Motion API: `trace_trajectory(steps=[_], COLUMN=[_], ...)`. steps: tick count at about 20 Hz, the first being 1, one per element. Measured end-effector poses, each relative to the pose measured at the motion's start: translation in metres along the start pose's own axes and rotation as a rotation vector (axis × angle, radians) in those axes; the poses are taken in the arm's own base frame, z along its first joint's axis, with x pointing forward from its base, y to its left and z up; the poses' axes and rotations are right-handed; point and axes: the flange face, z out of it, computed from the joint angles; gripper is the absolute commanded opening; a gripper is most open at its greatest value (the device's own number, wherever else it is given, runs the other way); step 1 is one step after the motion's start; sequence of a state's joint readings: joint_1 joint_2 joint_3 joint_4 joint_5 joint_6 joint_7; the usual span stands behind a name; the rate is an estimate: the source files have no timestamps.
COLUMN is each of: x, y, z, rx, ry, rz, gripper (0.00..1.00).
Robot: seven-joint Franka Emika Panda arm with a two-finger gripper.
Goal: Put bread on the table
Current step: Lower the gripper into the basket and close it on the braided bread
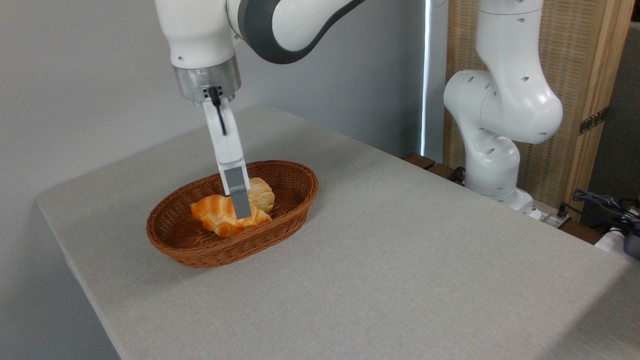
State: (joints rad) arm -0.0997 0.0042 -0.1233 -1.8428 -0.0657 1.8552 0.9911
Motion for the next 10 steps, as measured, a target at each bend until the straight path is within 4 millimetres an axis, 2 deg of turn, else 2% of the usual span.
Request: trace_trajectory(steps=[5,10], x=[0.030,0.039], y=[0.018,0.020], z=[0.032,0.046], rx=[-0.028,-0.043], ry=[-0.066,-0.090], rz=[0.162,0.215], gripper=[1.00,1.00])
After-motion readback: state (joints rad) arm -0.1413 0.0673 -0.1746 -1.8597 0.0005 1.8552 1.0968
